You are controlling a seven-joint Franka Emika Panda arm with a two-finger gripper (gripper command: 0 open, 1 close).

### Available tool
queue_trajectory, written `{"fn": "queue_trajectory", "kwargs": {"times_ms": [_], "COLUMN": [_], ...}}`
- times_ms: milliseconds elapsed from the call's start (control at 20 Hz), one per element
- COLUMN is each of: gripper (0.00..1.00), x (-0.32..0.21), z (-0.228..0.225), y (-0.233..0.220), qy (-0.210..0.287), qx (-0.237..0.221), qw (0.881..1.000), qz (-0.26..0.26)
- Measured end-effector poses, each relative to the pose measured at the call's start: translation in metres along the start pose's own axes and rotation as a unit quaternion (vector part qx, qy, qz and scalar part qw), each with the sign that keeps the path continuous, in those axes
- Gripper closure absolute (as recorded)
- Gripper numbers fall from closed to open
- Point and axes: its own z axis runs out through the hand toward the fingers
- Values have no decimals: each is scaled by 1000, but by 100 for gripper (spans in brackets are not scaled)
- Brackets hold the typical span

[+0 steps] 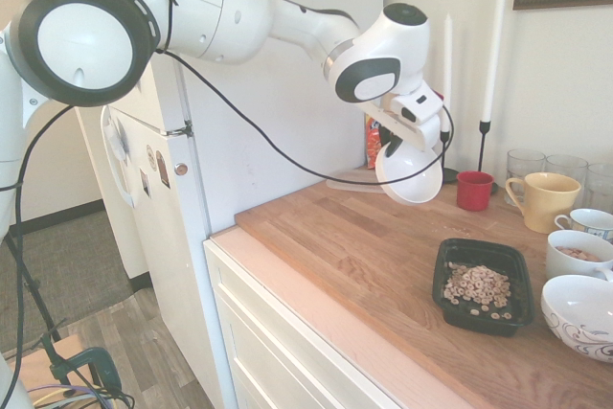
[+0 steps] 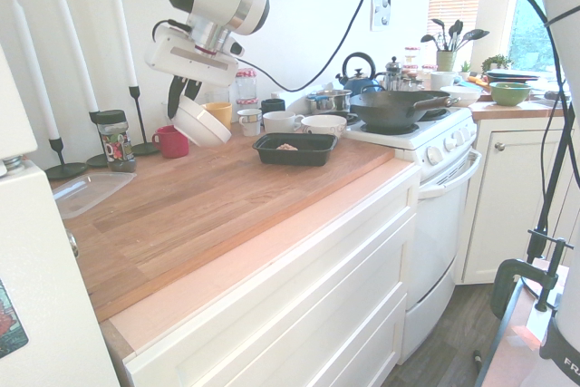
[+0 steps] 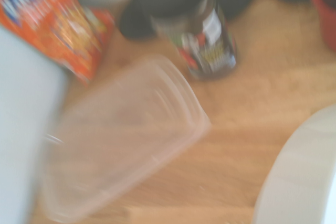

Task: Put the cereal into the box

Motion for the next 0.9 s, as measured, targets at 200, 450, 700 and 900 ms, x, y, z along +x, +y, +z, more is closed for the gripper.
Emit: {"fn": "queue_trajectory", "kwargs": {"times_ms": [200, 450, 700, 900], "gripper": [100, 100, 100, 100], "x": [-27, -57, -86, -110], "z": [28, 57, 69, 79], "y": [-3, -6, -13, -20], "qy": [74, 166, 208, 206], "qx": [-88, -192, -256, -263], "qw": [993, 965, 939, 936], "qz": [-24, -61, -95, -111]}}
